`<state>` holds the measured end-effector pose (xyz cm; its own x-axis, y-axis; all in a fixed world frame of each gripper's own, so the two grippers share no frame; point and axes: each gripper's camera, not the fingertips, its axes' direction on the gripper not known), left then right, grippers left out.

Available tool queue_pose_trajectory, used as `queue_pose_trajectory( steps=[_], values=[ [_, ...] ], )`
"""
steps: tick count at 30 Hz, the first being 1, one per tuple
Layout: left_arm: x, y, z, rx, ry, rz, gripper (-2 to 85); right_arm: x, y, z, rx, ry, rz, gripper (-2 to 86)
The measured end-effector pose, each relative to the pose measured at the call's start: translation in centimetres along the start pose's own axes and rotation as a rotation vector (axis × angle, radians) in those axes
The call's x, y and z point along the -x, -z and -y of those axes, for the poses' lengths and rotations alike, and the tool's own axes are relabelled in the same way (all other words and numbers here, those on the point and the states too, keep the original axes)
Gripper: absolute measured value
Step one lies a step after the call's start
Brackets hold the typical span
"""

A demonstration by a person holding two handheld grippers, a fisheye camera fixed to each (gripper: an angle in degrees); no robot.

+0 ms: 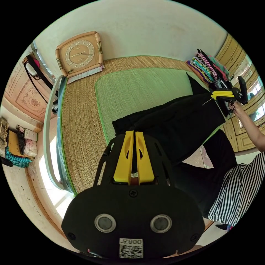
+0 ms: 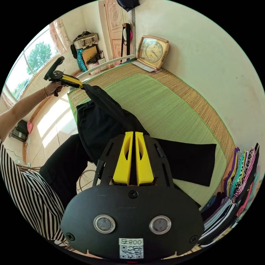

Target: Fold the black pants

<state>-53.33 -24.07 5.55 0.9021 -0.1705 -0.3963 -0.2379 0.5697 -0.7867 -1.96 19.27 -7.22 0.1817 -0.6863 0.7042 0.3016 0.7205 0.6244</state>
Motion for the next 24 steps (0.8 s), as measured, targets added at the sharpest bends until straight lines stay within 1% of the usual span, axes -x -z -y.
queue_pose_trajectory(
  steps=[6,10,15,24],
  values=[
    [-1.2,-2.8,-3.9,0.060,0.015,-0.016,0.7,3.5,-2.9,-3.4,0.082,0.026,0.030,0.8],
    [-2.2,-5.0,-5.6,0.121,-0.013,0.013,0.6,4.9,-5.2,-5.2,0.131,0.023,0.070,0.9],
    [-2.5,-7.2,-7.0,0.153,-0.004,0.015,0.6,7.0,-8.2,-6.6,0.203,0.064,0.059,0.9],
    [-2.9,-12.0,-7.9,0.213,0.010,0.009,0.5,7.4,-12.9,-8.5,0.275,0.009,0.115,1.0]
  ],
)
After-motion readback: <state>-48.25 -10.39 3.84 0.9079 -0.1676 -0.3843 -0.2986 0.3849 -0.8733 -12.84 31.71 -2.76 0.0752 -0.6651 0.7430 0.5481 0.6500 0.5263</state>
